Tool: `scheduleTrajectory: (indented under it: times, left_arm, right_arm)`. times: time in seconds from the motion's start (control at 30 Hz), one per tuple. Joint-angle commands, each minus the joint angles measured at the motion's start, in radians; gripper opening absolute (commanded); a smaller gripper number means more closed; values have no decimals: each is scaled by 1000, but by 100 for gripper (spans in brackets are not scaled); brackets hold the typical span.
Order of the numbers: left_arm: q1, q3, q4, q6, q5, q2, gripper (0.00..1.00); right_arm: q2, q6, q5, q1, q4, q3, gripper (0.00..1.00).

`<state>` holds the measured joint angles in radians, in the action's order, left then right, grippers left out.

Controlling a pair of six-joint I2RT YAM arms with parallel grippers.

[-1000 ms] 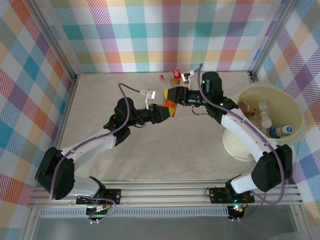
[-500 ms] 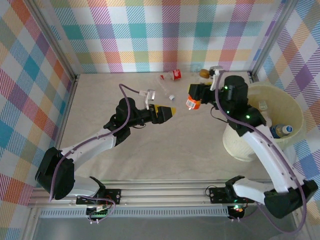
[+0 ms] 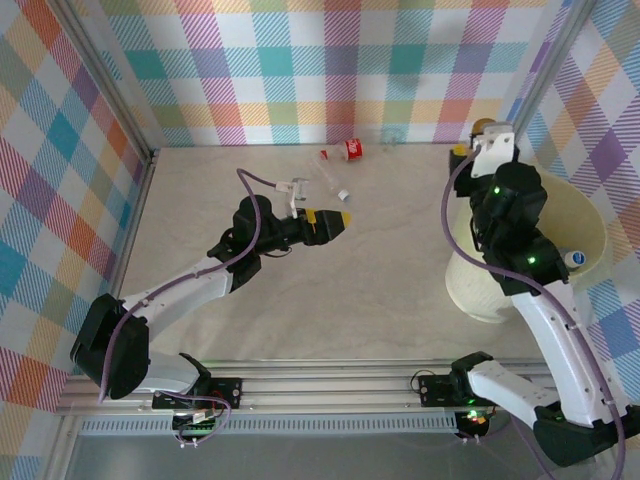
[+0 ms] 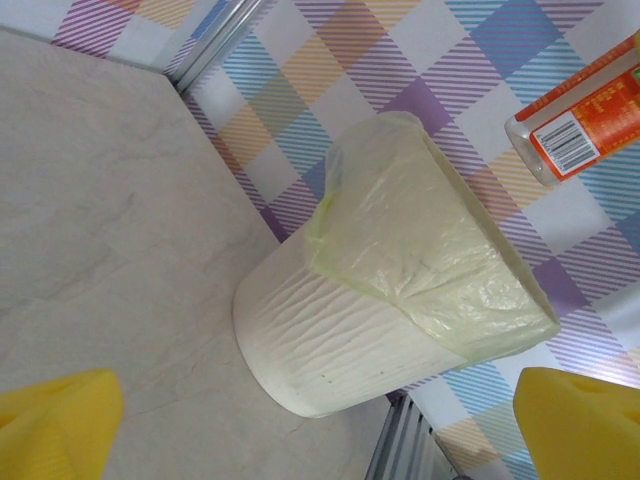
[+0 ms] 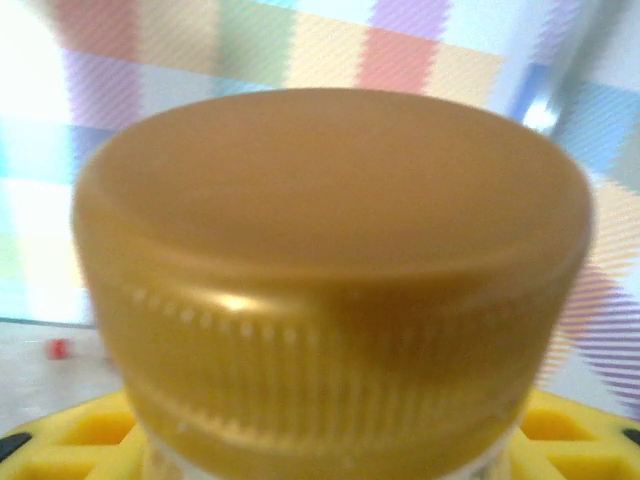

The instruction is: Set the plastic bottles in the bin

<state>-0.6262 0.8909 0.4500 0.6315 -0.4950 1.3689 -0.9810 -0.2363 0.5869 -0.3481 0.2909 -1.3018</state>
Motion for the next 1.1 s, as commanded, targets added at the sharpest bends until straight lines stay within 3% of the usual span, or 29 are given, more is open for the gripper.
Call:
scheduleTrajectory:
  times: [0.0,0.2,0.4,0.53,0.7,0.83,1.07]
  left_arm:
    - [-7,43,10,0,9,22,100]
    - [-7,64,19,26,9,60,100]
    - [-6,85,20,37,7,97,100]
    - [-6,103,22,64,19,134,100]
    - [-6,109,116,206,35,227,100]
    - [-6,116,55,224,109,248,100]
    - [-6,117,-51,202,210,242,100]
  right_arm:
    - [-11,-129,171,67,-39,16,45]
    - [-26,-182,221,215,-45,84,45]
    - [-49,-415,224,347,-284,244,45]
    - [-64,-351,240,422,-241,240,44]
    - [-60,-275,239,496,-154,255,50]
    - [-74,-286,244,519,-116,265,54]
    - [-103,-166,244,538,14,238,61]
